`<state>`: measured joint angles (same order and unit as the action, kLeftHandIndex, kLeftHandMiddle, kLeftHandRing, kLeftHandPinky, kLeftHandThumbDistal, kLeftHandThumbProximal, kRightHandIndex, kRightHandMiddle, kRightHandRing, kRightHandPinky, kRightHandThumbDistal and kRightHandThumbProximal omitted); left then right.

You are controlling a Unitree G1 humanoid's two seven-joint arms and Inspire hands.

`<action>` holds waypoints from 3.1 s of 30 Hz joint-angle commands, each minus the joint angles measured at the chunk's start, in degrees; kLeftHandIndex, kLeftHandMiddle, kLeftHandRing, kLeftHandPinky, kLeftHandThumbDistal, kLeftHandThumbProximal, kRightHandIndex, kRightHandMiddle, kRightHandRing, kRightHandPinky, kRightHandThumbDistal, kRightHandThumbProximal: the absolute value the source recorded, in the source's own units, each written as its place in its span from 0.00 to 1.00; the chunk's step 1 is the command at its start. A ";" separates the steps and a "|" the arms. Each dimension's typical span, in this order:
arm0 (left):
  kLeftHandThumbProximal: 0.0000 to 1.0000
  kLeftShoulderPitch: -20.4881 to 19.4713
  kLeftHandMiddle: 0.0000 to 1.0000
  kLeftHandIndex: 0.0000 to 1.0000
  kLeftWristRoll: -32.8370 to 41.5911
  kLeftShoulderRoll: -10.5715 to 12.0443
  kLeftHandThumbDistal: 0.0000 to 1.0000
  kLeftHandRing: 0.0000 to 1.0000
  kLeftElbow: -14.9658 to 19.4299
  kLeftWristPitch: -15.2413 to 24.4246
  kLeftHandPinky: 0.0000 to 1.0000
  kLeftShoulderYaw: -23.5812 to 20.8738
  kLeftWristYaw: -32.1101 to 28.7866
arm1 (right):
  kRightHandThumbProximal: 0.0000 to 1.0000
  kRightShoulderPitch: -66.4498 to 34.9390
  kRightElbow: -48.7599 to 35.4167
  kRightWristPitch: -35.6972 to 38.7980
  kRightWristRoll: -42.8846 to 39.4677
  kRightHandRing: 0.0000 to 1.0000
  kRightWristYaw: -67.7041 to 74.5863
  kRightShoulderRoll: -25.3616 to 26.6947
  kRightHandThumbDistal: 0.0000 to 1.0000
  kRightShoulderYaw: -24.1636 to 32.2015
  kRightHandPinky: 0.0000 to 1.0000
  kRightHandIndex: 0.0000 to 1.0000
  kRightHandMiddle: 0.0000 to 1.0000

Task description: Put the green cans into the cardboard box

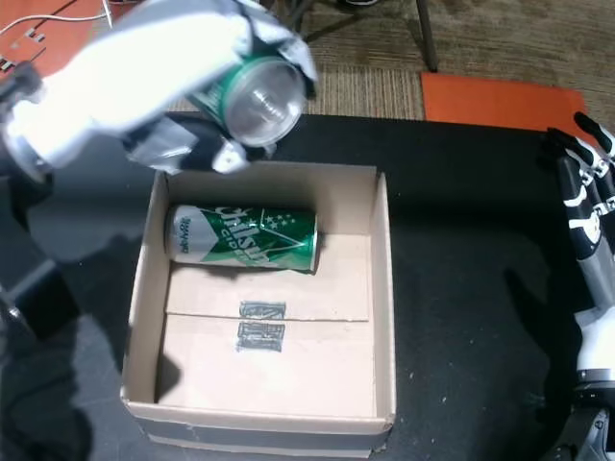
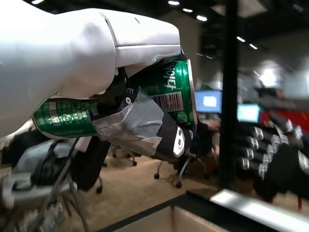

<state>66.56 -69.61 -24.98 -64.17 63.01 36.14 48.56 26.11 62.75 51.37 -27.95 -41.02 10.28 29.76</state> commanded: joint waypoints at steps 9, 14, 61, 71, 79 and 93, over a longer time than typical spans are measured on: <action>0.00 3.26 0.30 0.18 -3.38 5.96 0.37 0.36 -7.56 -2.92 0.29 12.75 3.14 | 0.45 -0.55 -1.47 0.55 0.05 0.63 0.81 -0.76 1.00 -0.29 0.73 0.66 0.63; 0.00 2.63 0.53 0.34 -2.90 5.98 0.31 0.64 -8.38 -2.90 0.28 14.79 1.70 | 0.45 -0.55 -1.71 0.41 -0.48 0.63 0.07 -0.84 1.00 -0.07 0.72 0.66 0.62; 0.53 0.54 1.00 1.00 8.47 4.45 1.00 1.00 -10.60 3.06 0.97 12.57 -14.43 | 0.42 -0.35 -1.87 0.10 -1.75 0.62 -1.30 -1.11 1.00 0.56 0.73 0.66 0.62; 0.58 0.06 1.00 1.00 11.24 4.11 1.00 1.00 -10.37 2.91 0.97 11.42 -20.34 | 0.44 -0.45 -1.74 0.52 -1.23 0.62 -0.75 -0.88 1.00 0.41 0.73 0.66 0.62; 0.52 -0.04 1.00 1.00 11.47 3.18 1.00 1.00 -9.73 2.38 0.97 10.87 -18.54 | 0.44 -0.29 -1.42 0.44 -1.24 0.62 -0.71 -0.96 1.00 0.43 0.73 0.66 0.62; 0.59 -14.41 1.00 1.00 60.73 1.75 0.88 1.00 -11.36 10.62 0.97 -23.09 -57.63 | 0.45 0.06 -1.02 0.03 -0.96 0.62 -0.55 -0.19 1.00 0.20 0.75 0.66 0.61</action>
<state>55.90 -15.05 -23.38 -75.78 73.23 16.94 -3.19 26.14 61.35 51.44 -28.95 -41.38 9.58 29.94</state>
